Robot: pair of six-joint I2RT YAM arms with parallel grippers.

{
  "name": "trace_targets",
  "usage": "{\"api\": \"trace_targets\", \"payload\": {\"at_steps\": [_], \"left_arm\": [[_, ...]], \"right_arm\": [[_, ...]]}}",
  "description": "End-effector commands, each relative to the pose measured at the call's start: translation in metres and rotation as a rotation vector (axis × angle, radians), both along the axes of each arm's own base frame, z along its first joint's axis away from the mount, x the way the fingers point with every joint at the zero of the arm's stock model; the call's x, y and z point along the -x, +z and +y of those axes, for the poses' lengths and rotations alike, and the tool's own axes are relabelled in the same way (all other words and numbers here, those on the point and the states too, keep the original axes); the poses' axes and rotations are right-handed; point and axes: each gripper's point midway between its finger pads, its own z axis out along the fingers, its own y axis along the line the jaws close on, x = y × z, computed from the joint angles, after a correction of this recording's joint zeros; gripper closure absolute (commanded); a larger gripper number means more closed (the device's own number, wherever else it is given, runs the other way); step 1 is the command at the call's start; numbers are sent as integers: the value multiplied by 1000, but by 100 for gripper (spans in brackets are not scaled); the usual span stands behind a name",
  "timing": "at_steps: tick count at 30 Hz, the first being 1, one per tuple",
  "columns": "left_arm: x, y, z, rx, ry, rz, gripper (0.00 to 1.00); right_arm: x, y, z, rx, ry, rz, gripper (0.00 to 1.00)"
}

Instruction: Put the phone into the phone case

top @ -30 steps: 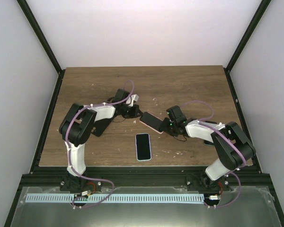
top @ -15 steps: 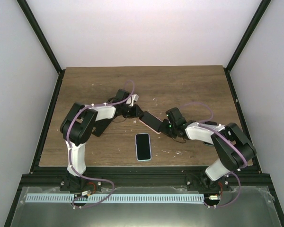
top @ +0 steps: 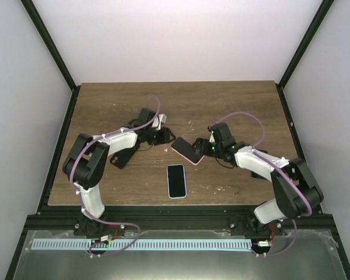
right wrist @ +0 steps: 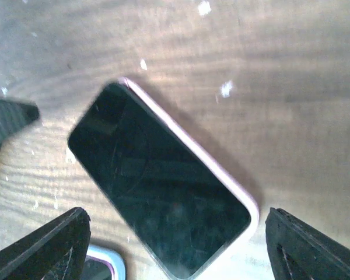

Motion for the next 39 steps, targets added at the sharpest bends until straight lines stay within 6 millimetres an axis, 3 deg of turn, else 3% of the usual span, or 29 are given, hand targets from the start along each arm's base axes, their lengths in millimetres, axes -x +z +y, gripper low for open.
{"api": "trace_targets", "payload": {"at_steps": [1,9,13,17,23,34,39], "left_arm": [[19,-29,5,1,20,113,57],[30,-37,-4,72,-5,179,57],[32,-38,-3,77,-1,186,56],[36,-45,-1,65,5,203,59],[49,-54,-2,99,6,245,62],[60,-60,-2,110,-3,263,62],[62,-66,0,98,1,276,70]], "right_arm": [[-37,21,10,5,206,-156,16],[-56,-9,29,-50,327,-84,15],[-47,-19,36,-113,345,-31,15],[-24,-29,37,-184,342,21,16],[-2,-27,46,-306,344,65,18],[8,-20,69,-460,313,113,21],[4,-12,74,-513,305,107,22]]}}
